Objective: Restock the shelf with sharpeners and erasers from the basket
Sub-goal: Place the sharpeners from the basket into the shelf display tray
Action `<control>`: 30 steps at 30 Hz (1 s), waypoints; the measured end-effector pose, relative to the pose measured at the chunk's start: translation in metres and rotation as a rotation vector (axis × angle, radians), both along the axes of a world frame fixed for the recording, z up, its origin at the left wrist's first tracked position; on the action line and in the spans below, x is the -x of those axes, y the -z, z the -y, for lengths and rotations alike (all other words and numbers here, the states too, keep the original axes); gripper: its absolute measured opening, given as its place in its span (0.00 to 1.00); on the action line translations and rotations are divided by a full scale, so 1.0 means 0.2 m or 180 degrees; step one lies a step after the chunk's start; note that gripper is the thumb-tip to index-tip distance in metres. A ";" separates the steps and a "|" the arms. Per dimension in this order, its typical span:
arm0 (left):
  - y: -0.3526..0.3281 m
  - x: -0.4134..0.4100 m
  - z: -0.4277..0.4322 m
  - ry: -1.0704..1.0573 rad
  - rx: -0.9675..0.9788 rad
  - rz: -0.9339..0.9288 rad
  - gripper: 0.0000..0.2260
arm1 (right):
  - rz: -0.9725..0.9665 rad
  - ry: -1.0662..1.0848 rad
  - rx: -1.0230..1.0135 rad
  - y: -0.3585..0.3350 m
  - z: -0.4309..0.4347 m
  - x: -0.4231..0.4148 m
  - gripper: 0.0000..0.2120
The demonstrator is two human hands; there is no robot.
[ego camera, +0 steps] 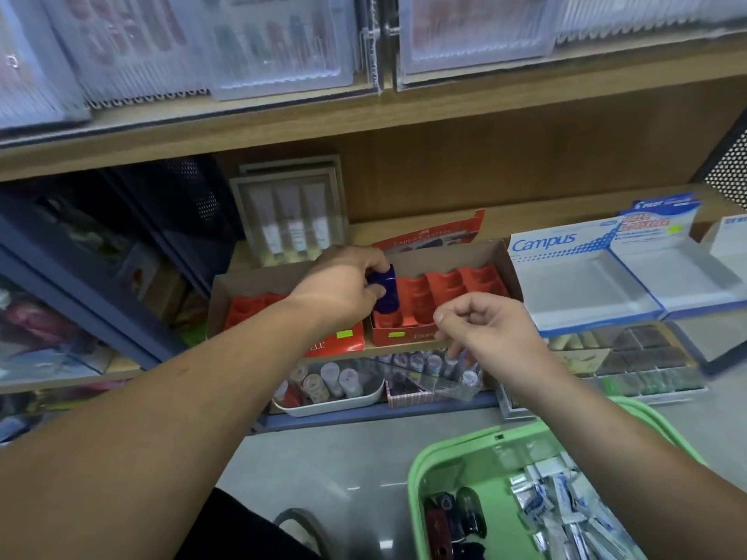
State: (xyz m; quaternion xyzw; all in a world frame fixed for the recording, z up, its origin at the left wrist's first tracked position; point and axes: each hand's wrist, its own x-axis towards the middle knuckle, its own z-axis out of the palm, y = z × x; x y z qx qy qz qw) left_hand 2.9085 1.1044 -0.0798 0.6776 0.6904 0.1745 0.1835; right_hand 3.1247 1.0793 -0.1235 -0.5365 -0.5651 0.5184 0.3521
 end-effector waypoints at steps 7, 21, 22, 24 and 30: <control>0.01 0.01 0.01 0.0474 -0.0261 -0.0583 0.08 | 0.0117 -0.0225 0.0097 0.04 0.03 -0.05 0.04; 0.00 -0.46 0.26 0.1686 -0.0380 -0.0951 0.13 | 0.1471 -0.1300 0.0654 0.19 0.31 -0.36 0.09; 0.04 -0.54 0.31 0.1934 -0.0097 -0.0867 0.12 | 0.1673 -0.1384 0.0781 0.24 0.34 -0.40 0.11; 0.18 -0.70 0.41 0.2322 0.0632 -0.0865 0.11 | 0.2143 -0.1626 0.0953 0.36 0.43 -0.49 0.15; 0.75 -0.90 0.67 0.2587 0.2137 -0.1415 0.15 | 0.2984 -0.2647 0.1523 0.72 0.68 -0.67 0.25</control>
